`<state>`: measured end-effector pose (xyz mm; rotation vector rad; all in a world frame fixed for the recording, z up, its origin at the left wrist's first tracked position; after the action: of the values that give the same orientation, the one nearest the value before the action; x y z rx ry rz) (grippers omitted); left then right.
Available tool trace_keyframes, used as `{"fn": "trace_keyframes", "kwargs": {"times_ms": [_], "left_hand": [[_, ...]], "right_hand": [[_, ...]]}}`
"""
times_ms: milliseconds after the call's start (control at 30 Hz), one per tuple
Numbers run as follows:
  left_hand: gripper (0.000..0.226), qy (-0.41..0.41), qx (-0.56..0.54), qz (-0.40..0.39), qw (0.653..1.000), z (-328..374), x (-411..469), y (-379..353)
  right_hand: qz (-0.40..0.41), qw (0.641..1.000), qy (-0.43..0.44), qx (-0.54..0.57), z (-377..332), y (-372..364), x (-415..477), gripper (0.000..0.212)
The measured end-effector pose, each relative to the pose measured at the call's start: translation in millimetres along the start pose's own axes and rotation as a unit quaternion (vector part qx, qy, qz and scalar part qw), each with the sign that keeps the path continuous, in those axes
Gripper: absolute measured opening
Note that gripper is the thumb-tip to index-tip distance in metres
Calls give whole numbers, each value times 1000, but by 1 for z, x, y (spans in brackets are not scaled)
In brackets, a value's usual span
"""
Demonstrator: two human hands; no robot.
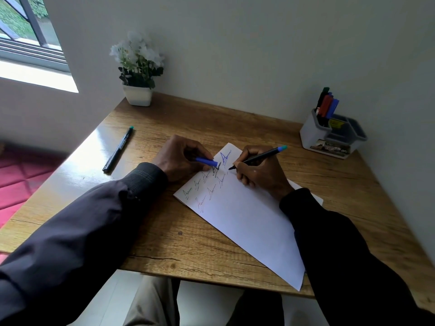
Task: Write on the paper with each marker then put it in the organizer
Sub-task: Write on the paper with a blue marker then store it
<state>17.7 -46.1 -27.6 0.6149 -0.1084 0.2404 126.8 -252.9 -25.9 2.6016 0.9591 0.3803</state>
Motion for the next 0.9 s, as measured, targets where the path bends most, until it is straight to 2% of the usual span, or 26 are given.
{"fn": "trace_keyframes", "kwargs": {"times_ms": [900], "left_hand": [[21,-8,2,-1,1000,-3,2,0]], "right_hand": [[26,999,-29,-6,4,-1,3,14]]}}
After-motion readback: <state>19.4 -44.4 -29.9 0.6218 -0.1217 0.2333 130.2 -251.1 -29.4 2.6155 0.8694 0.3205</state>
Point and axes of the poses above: each hand's wrist, its own x-axis towards the middle knuckle, its own y-axis out of the back of the hand, z = x × y, the point moved 1 cm from there along x, towards the middle knuckle, and after that the axes turned 1 degree about -y, right-handed, at the moved point
